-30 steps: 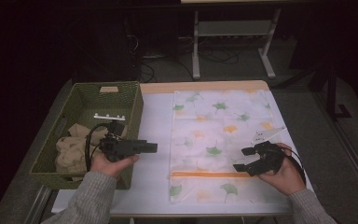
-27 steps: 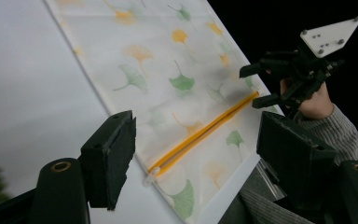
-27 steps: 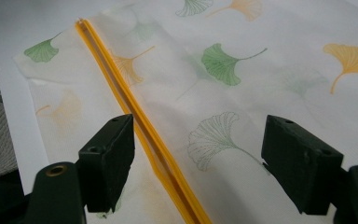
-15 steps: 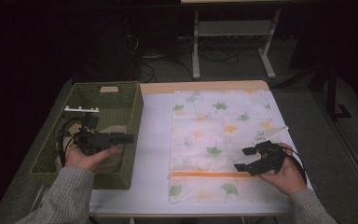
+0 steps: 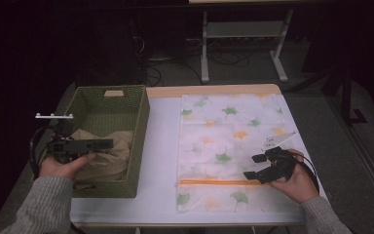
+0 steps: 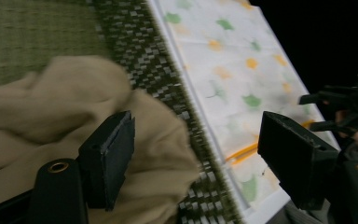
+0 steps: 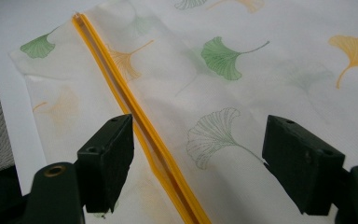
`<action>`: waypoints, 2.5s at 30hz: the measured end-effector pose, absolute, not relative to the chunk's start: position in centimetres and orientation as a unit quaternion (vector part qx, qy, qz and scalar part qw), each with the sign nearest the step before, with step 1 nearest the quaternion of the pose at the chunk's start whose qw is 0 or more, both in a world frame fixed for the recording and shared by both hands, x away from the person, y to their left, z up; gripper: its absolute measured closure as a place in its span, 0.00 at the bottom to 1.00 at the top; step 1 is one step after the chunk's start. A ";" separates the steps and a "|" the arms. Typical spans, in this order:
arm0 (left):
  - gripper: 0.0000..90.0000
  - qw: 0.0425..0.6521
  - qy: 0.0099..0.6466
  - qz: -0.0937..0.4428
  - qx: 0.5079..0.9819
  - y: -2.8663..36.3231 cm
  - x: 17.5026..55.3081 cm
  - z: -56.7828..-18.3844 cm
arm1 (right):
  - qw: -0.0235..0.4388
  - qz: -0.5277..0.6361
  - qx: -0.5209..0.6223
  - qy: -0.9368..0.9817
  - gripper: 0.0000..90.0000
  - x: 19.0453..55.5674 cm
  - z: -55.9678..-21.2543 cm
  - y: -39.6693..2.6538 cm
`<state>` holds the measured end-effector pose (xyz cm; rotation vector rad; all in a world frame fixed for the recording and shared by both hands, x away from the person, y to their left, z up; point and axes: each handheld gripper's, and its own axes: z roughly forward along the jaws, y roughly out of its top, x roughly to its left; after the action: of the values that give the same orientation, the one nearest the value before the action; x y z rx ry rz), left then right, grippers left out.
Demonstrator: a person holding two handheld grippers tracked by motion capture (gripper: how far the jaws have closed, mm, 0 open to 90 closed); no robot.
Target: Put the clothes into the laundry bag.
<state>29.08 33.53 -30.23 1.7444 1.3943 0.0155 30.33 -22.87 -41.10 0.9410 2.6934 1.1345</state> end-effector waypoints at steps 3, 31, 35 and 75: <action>0.29 0.433 0.573 0.014 0.696 34.5 28.9 -30.3 | 0.035 0.368 0.306 0.877 0.26 30.4 -41.1 -22.8; 0.23 0.324 0.665 0.014 0.673 39.7 28.4 -33.2 | 0.000 0.353 0.301 0.886 0.36 30.6 -41.6 -22.2; 0.18 0.303 0.663 -0.010 0.685 38.7 29.2 -33.8 | 0.002 0.353 0.301 0.886 0.30 30.6 -41.7 -22.2; 0.88 0.353 0.595 -0.061 0.720 35.7 30.4 -34.5 | 0.020 0.276 0.259 0.925 0.48 31.3 -41.6 -21.4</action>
<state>30.35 35.67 -34.47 1.8615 1.5378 -0.1591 31.29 -21.36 -41.63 0.8036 2.8713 0.8564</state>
